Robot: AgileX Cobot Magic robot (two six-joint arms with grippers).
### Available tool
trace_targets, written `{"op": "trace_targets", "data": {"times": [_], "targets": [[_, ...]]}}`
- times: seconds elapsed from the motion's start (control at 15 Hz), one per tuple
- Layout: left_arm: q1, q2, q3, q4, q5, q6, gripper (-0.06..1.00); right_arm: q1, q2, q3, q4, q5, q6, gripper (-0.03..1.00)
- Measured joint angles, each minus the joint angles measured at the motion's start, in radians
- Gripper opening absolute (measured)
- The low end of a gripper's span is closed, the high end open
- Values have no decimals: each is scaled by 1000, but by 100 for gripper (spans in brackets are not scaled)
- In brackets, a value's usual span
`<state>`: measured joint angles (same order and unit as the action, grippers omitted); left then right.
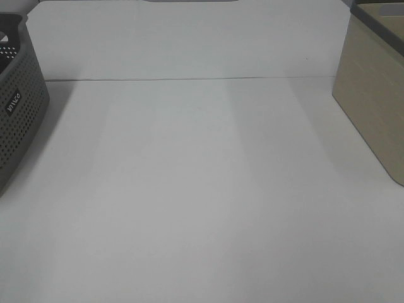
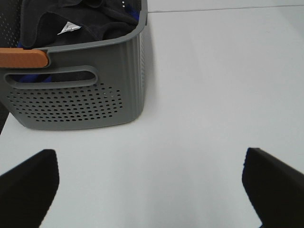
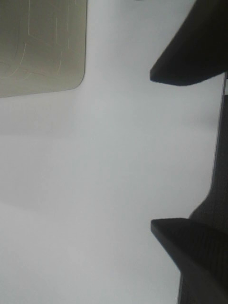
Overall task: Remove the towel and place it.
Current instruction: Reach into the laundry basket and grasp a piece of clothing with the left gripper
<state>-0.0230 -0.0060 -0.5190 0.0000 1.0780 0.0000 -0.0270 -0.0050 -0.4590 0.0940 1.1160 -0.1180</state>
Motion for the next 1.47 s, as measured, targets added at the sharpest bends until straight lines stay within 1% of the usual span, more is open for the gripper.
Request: {"op": "trace_targets", "data": {"times": [1.47], "targets": [[0, 0, 0, 0, 0, 0, 99, 0, 0, 0, 0, 0, 0, 76]]}}
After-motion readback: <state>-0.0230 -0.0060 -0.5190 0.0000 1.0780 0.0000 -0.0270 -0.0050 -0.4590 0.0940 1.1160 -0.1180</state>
